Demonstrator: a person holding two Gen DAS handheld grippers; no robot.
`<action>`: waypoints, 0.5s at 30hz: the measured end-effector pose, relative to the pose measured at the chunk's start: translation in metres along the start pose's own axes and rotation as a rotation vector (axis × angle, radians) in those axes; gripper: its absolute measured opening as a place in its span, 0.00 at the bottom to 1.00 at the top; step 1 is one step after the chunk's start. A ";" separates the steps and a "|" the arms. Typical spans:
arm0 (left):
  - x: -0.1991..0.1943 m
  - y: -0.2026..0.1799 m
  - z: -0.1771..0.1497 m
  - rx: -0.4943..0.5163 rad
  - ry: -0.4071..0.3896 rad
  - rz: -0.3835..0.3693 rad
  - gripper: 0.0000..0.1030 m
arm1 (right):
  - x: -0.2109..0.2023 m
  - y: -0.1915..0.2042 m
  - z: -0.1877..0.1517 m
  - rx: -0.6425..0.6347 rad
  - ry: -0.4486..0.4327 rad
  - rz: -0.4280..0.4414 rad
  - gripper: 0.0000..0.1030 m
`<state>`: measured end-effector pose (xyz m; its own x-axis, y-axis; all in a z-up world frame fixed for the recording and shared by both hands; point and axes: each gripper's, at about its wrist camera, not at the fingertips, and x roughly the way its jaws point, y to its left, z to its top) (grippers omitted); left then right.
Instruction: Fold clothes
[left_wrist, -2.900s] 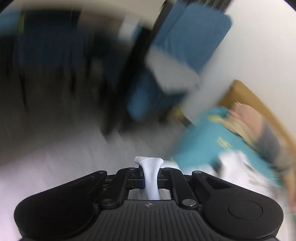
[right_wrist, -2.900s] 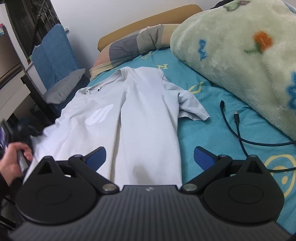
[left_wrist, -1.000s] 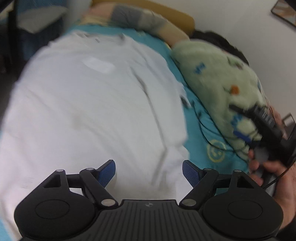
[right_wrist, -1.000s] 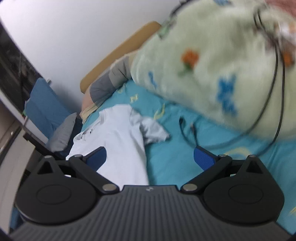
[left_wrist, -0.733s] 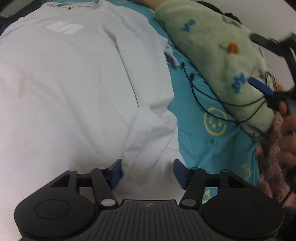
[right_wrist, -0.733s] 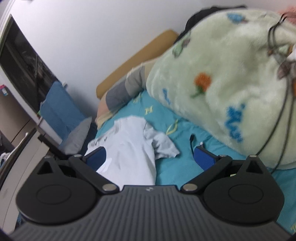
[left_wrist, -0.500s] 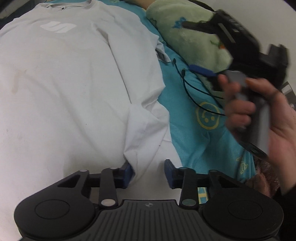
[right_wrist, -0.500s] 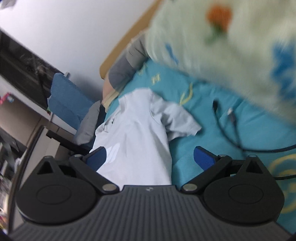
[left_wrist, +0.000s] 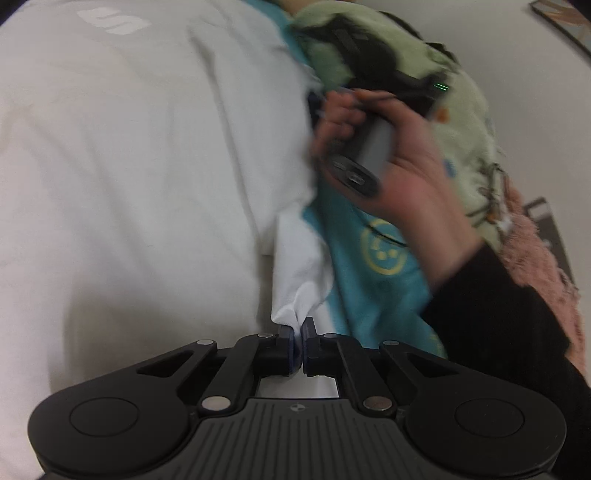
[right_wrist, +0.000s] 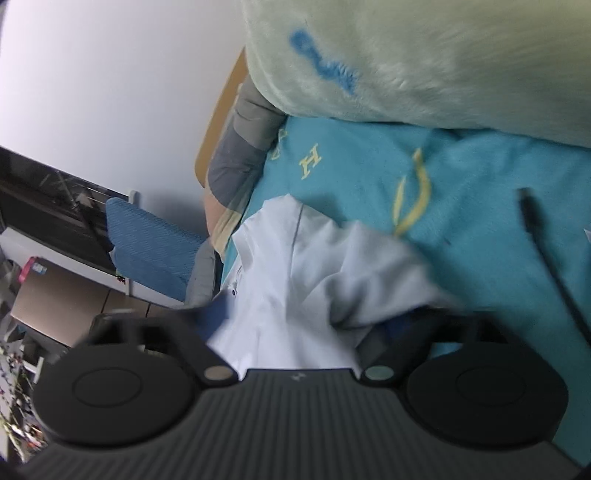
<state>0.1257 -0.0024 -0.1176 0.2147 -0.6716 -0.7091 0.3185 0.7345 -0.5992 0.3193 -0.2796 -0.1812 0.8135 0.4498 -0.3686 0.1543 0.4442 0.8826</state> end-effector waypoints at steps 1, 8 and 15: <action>0.001 -0.005 0.000 0.009 0.006 -0.039 0.03 | 0.004 0.003 0.004 -0.012 0.005 -0.007 0.41; 0.055 -0.038 -0.008 0.064 0.052 -0.121 0.04 | -0.028 0.041 0.032 -0.283 -0.116 -0.042 0.20; 0.066 -0.031 -0.004 0.031 0.059 -0.039 0.21 | -0.057 0.034 0.047 -0.297 -0.211 -0.034 0.14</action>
<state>0.1259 -0.0692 -0.1474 0.1474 -0.6920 -0.7067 0.3538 0.7041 -0.6157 0.3044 -0.3264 -0.1164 0.9133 0.2749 -0.3007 0.0390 0.6757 0.7362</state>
